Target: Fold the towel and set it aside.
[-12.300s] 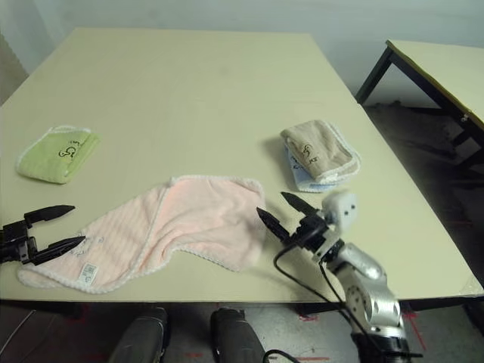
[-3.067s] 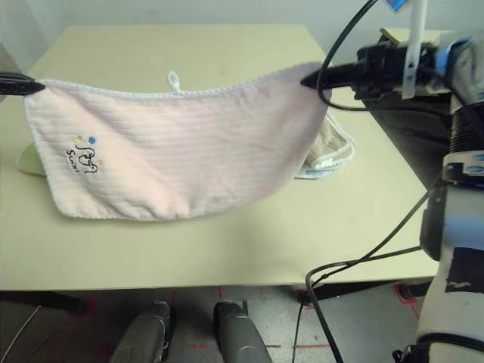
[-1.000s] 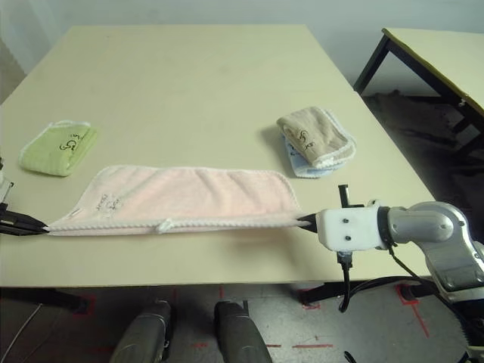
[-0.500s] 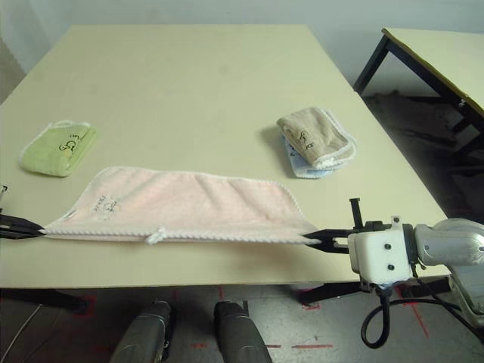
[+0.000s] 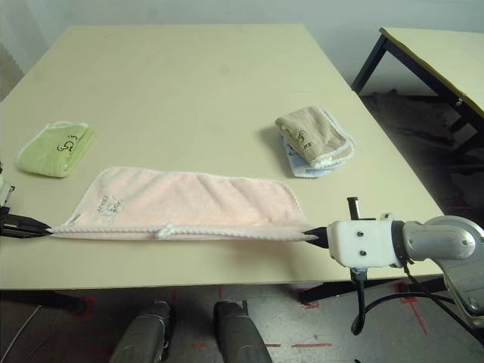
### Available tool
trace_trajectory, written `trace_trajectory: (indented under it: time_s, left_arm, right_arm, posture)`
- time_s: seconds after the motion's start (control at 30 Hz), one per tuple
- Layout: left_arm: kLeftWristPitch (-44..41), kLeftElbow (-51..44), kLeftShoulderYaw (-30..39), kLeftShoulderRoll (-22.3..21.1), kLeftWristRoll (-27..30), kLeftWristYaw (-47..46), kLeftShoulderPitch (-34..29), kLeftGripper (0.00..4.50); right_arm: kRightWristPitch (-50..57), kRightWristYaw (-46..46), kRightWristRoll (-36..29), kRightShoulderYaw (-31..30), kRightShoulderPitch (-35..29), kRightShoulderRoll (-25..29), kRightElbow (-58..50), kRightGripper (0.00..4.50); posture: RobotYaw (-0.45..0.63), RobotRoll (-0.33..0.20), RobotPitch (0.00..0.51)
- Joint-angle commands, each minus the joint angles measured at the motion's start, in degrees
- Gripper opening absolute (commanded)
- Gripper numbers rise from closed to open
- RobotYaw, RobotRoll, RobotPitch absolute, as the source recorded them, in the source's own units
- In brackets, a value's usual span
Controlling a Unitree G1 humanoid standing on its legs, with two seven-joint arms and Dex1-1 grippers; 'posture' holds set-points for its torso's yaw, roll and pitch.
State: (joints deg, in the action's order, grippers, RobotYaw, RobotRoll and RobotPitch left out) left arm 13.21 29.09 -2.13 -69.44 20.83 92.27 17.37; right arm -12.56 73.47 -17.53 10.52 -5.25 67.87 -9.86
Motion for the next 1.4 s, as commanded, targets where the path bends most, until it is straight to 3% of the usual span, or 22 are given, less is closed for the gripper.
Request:
trace_trajectory:
  time_s: [0.03, 0.3, 0.4, 0.5, 0.53, 0.57, 0.6, 0.7, 0.77, 0.87, 0.97, 1.03, 1.17, 1.27, 1.4]
  left_arm:
    - [-0.8, 0.4, 0.7, -3.1, 1.3, 0.2, -0.4, 0.04]
    - [-7.1, -5.9, -1.4, -8.0, 7.8, 0.2, -6.0, 0.04]
    - [-12.8, -11.0, -1.2, -11.9, 12.6, 0.2, -10.4, 0.04]
    - [-20.9, -15.1, -0.8, -16.7, 19.9, 0.2, -12.0, 0.04]
    - [-24.5, -14.8, -1.1, -16.7, 22.1, 0.2, -7.8, 0.04]
    - [-27.7, -11.4, -1.9, -13.8, 21.3, 0.2, 1.2, 0.04]
    - [-28.7, -4.2, -3.6, -8.9, 16.3, 0.2, 13.6, 0.04]
    - [-25.2, 13.8, -8.1, 0.5, 2.6, -2.3, 36.9, 0.04]
    - [-17.6, 28.1, -10.4, 6.3, -7.5, -14.7, 50.8, 0.04]
    - [-9.0, 40.9, -11.8, 11.1, -18.1, -34.2, 63.3, 0.04]
    - [-4.2, 45.4, -12.7, 12.4, -24.7, -44.7, 68.4, 0.04]
    - [-2.6, 46.5, -12.3, 12.5, -26.8, -47.2, 69.6, 0.04]
    - [0.9, 46.8, -11.9, 12.1, -28.6, -42.3, 65.7, 0.04]
    - [3.8, 46.2, -11.4, 11.9, -28.6, -35.4, 59.9, 0.04]
    - [7.2, 44.0, -9.3, 12.0, -26.5, -26.2, 51.4, 0.04]
  right_arm:
    - [1.3, 3.7, -2.6, 1.8, 1.0, 1.4, 2.6, 0.0]
    - [7.7, 9.2, -8.1, 1.0, 1.2, 1.9, -1.1, 0.0]
    - [9.9, 11.8, -9.2, 1.7, 0.2, 2.7, -2.1, 0.0]
    - [24.5, 9.9, -17.1, 1.3, 6.1, 4.6, -3.9, 0.0]
    - [29.4, 8.4, -17.4, -1.3, 13.8, 4.0, -2.0, 0.0]
    - [31.7, 7.0, -14.5, -4.9, 23.7, 1.8, 2.6, 0.0]
    - [32.0, 5.6, -8.9, -9.2, 34.9, -1.4, 9.9, 0.0]
    - [28.3, 3.3, 2.5, -16.7, 55.0, -8.1, 27.0, 0.0]
    - [20.3, -5.4, 11.9, -20.1, 71.2, -13.7, 46.6, 0.0]
    - [10.2, -20.9, 22.0, -22.7, 88.2, -18.0, 69.5, 0.0]
    - [3.1, -29.6, 27.9, -24.6, 94.9, -17.8, 78.6, 0.0]
    - [1.0, -31.4, 29.1, -24.3, 96.2, -17.5, 80.9, 0.0]
    - [-5.3, -23.3, 27.2, -22.9, 89.5, -17.0, 78.9, 0.0]
    - [-7.7, -13.7, 23.2, -21.4, 78.5, -16.8, 70.1, 0.0]
    - [-4.6, -7.0, 17.4, -19.3, 58.8, -14.8, 49.0, 0.0]
  posture:
    - [-0.01, 0.0, 0.121]
    - [0.01, 0.0, 0.12]
    - [0.01, 0.0, 0.121]
    - [0.0, 0.0, 0.123]
    - [0.0, 0.0, 0.123]
    - [0.0, 0.0, 0.122]
    - [0.0, 0.0, 0.122]
    - [0.01, 0.0, 0.123]
    - [0.0, 0.0, 0.125]
    - [0.01, 0.0, 0.128]
    - [0.01, 0.0, 0.133]
    - [0.0, 0.0, 0.137]
    - [-0.01, 0.0, 0.143]
    - [-0.01, 0.0, 0.151]
    - [0.0, 0.0, 0.159]
